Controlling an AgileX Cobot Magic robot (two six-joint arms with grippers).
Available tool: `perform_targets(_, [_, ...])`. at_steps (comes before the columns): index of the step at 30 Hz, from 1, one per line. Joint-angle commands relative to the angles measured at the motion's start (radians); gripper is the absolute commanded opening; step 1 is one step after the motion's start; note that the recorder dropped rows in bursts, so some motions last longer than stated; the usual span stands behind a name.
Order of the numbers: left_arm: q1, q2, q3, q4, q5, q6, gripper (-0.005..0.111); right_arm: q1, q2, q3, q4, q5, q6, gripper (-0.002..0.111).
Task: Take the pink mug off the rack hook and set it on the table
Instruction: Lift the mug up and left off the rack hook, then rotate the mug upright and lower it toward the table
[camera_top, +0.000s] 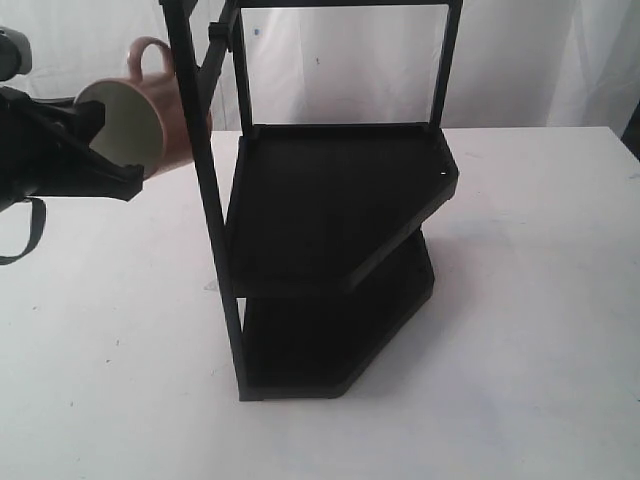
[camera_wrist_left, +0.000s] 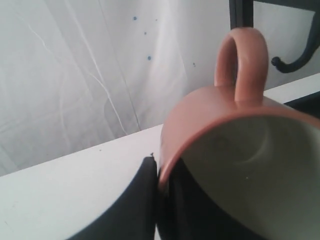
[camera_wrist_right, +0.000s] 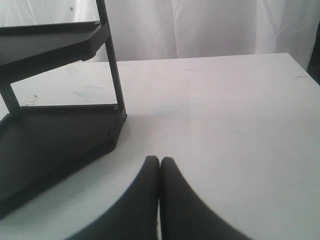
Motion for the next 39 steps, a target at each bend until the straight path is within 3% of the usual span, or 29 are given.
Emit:
perform_targets(1, [-0.007,-0.052,-0.005,-0.162,0.053,0.116,0.000,-0.004,-0.006,0.007,-0.003,-0.013,-0.005,0.000])
perform_targets(5, [-0.007,-0.090,-0.005,-0.402,0.124,0.365,0.000,-0.004,-0.006,0.007,-0.003,-0.013,-0.005,0.000])
perform_targets(7, [-0.007,-0.124,-0.005,-0.613,0.161,0.597,0.000,-0.004,-0.006,0.007,-0.003,-0.013,-0.005,0.000])
perform_targets(8, [-0.007,-0.144,-0.018,-0.823,0.167,0.785,0.000,-0.004,-0.006,0.007,-0.003,-0.013,-0.005,0.000])
perform_targets(10, [-0.007,-0.154,-0.055,-1.029,0.158,1.093,0.000,-0.004,-0.006,0.007,-0.003,-0.013,-0.005,0.000])
perform_targets(17, [-0.007,-0.152,-0.142,-1.029,0.176,1.109,0.000,-0.004,-0.006,0.007,-0.003,-0.015,-0.005,0.000])
perform_targets(21, [-0.007,-0.152,-0.168,-1.029,0.383,1.146,0.000,-0.004,-0.006,0.007,-0.003,-0.015,-0.005,0.000])
perform_targets(23, [-0.007,-0.152,-0.168,-1.029,0.425,1.158,0.000,-0.004,-0.006,0.007,-0.003,-0.015,-0.005,0.000])
perform_targets(33, [-0.007,-0.154,-0.168,-1.029,0.310,1.158,0.000,-0.004,-0.006,0.007,-0.003,-0.013,-0.005,0.000])
perform_targets(39, [-0.007,-0.154,-0.168,-1.029,0.131,1.196,0.000,-0.004,-0.006,0.007,-0.003,-0.013,-0.005,0.000])
